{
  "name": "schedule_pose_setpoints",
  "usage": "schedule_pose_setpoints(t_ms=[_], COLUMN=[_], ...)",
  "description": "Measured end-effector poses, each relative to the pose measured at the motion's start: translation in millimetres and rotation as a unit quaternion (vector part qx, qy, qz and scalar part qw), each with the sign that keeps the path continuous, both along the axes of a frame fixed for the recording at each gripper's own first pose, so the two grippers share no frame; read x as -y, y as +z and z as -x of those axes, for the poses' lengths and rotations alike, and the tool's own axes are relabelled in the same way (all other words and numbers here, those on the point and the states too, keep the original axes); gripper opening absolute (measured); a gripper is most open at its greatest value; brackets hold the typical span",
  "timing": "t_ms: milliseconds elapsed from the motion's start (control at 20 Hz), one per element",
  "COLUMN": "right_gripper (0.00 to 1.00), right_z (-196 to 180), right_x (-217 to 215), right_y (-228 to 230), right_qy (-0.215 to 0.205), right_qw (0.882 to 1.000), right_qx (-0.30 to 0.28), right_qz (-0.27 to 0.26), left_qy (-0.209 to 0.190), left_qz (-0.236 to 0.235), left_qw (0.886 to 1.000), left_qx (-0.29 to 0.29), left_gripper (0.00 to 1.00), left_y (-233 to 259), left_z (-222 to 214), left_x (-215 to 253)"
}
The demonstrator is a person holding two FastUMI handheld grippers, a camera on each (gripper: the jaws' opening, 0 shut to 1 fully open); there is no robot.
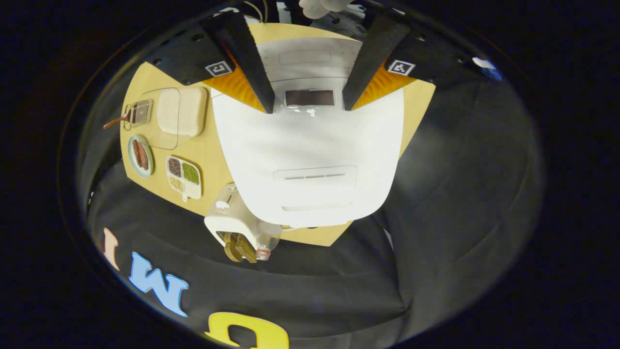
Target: Close the left gripper, press the button to open the rice cooker; take a wooden spoon from the chopstick holder with the right hand, scoop a spoonful of rice and pour it into the rice cooker, then put the wooden spoon back into the chopstick holder.
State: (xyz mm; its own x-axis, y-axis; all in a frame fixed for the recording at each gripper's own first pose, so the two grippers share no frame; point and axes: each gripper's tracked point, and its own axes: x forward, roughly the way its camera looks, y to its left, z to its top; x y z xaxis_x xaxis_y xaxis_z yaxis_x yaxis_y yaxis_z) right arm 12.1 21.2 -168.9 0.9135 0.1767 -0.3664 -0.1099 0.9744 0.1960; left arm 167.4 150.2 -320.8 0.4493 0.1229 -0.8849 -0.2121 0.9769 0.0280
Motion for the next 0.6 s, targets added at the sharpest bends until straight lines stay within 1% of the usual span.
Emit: schedule_pose_setpoints(t_ms=[150, 200, 300, 350, 450, 500, 600], right_gripper=[0.98, 0.98, 0.98, 0.98, 0.98, 0.98, 0.98], right_z=[-2, -2, -3, -4, -5, -5, -6], right_x=[1, 3, 4, 6, 8, 9, 10], right_y=[3, 2, 1, 3, 5, 6, 11], right_qy=[0.002, 0.001, 0.0, -0.002, -0.003, -0.004, -0.005], right_qw=[1.0, 1.0, 1.0, 1.0, 1.0, 1.0, 1.0], right_qx=[0.002, 0.002, 0.0, 0.0, 0.002, 0.003, 0.008], right_qz=[-0.002, 0.0, -0.004, -0.004, 0.0, 0.002, 0.004], left_qy=[0.001, -0.003, -0.001, 0.004, 0.003, 0.0, -0.004], left_qz=[-0.001, -0.002, 0.001, 0.002, 0.002, 0.002, -0.015], left_qw=[1.0, 1.0, 1.0, 1.0, 1.0, 1.0, 0.999], left_qx=[-0.006, 0.0, 0.002, 0.003, 0.005, 0.009, 0.039], left_gripper=[0.98, 1.0, 1.0, 0.97, 0.97, 0.99, 0.99], left_y=[2, 2, 5, 3, 3, 3, 15], left_z=[0, -3, -4, -3, -2, -2, -9], left_x=[0, 0, 0, 0, -1, 1, -3])
